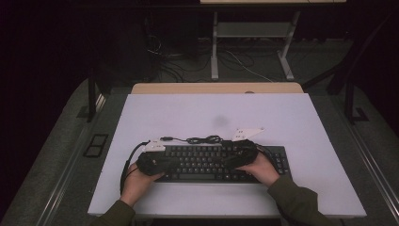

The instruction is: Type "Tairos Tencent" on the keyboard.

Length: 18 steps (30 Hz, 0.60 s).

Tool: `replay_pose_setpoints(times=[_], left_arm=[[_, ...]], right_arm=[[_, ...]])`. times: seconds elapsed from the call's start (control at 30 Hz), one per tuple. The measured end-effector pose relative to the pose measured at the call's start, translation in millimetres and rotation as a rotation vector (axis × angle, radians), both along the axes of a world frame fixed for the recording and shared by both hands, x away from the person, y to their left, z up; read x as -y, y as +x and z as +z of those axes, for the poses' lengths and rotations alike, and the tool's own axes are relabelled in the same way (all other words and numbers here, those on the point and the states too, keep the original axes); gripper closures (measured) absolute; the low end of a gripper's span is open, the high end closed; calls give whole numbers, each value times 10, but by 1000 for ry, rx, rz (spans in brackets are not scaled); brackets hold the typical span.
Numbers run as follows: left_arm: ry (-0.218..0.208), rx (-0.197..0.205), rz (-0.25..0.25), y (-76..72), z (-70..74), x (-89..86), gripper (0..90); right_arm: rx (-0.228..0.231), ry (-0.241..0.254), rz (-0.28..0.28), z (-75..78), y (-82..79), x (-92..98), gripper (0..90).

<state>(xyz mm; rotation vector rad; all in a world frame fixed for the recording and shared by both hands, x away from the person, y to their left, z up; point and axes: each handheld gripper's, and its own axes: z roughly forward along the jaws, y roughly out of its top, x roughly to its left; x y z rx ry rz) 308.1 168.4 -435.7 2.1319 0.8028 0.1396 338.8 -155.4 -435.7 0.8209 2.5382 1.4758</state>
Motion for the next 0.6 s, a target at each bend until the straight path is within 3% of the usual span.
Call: replay_pose_setpoints(times=[0.1, 0.27, 0.37, 0.6], left_arm=[[-2, -11, 0, 13, -19, -11, 893], [21, 6, -4, 6, 6, -11, 893], [1, 8, 0, -5, 25, -5, 893], [-2, 15, -11, -13, 49, 8, 893]], right_arm=[[0, 0, 0, -1, 0, -1, 204], [0, 0, 0, -1, -2, -3, 204], [1, 2, 0, 3, 1, 2, 204], [0, 2, -1, 1, 0, 0, 204]])
